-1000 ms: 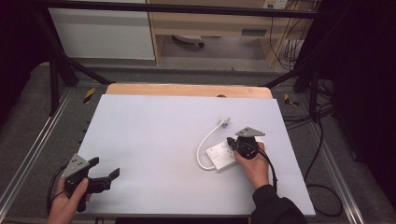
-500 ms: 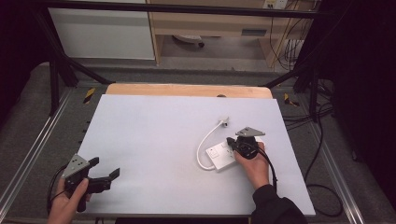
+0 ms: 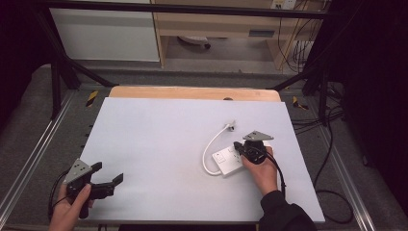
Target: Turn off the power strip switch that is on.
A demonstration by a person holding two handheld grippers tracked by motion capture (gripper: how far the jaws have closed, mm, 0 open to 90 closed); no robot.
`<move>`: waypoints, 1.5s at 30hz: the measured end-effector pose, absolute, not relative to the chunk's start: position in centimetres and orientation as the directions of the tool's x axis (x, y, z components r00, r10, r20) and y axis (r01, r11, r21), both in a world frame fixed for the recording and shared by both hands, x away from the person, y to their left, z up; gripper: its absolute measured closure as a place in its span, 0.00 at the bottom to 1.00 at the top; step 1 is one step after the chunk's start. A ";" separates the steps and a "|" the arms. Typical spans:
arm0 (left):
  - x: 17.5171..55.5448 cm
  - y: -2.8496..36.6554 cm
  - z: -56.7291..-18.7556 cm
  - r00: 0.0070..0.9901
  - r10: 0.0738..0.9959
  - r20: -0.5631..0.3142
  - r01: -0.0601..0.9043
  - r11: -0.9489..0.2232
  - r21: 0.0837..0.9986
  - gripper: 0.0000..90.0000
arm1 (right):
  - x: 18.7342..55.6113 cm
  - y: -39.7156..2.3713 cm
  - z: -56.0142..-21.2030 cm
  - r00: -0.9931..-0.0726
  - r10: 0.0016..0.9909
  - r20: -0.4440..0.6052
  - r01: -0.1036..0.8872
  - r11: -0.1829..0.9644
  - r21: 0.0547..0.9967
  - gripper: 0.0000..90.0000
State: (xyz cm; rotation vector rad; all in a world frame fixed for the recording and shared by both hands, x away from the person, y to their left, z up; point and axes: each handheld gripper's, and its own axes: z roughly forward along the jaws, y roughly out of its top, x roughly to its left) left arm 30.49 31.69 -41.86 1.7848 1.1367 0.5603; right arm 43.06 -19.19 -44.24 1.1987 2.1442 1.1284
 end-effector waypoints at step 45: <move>30.5 31.7 -41.9 0.468 0.879 -0.093 0.464 -0.155 0.872 0.06 | 42.4 -19.6 -42.4 -0.552 0.831 0.064 0.485 0.258 0.836 0.76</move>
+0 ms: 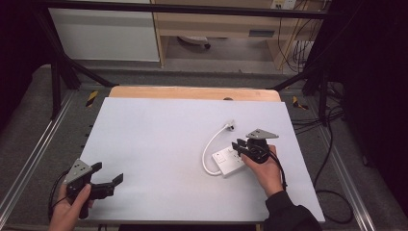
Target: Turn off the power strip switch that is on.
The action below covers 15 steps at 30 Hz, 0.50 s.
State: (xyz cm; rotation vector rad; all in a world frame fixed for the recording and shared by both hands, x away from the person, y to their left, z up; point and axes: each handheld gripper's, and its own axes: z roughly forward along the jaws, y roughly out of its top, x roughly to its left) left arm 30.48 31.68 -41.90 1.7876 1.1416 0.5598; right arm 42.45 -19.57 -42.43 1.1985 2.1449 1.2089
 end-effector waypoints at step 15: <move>30.5 31.7 -41.9 0.469 0.878 -0.095 0.465 -0.154 0.871 0.06 | 42.7 -19.6 -41.7 -0.551 0.829 0.090 0.506 0.247 0.826 0.38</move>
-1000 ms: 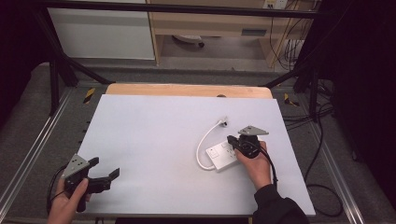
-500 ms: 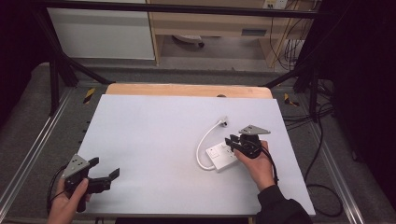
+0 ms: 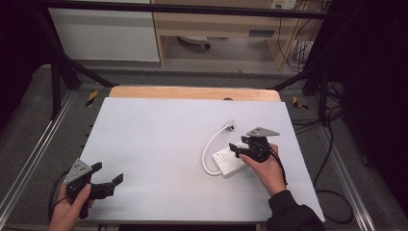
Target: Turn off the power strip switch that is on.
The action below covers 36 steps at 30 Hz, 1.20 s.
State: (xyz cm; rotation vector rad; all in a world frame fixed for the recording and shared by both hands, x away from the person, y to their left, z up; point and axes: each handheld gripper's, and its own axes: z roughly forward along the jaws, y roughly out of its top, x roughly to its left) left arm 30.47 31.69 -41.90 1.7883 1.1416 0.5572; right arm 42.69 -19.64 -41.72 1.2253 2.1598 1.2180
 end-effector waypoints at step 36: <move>30.5 31.7 -42.0 0.471 0.877 -0.097 0.465 -0.154 0.872 0.06 | 41.7 -22.6 -37.5 -0.517 0.852 0.077 0.398 0.160 0.903 0.04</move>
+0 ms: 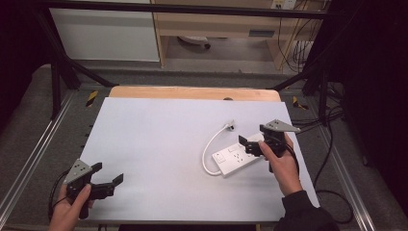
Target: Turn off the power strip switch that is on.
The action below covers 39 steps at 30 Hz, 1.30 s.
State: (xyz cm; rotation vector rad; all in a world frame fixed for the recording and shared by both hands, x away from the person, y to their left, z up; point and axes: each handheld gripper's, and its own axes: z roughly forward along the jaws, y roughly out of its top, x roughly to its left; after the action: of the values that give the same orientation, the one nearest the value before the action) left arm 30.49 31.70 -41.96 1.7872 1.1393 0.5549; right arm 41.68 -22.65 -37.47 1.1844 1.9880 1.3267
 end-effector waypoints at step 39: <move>30.4 31.7 -41.8 0.473 0.876 -0.100 0.459 -0.148 0.876 0.06 | 36.4 -31.8 -37.6 -0.356 0.932 0.069 0.307 0.046 0.951 0.07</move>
State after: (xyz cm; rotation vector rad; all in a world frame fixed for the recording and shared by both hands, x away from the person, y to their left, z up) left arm 30.41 31.70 -41.85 1.7788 1.1345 0.5551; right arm 36.39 -31.75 -37.61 1.2520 1.7227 1.3246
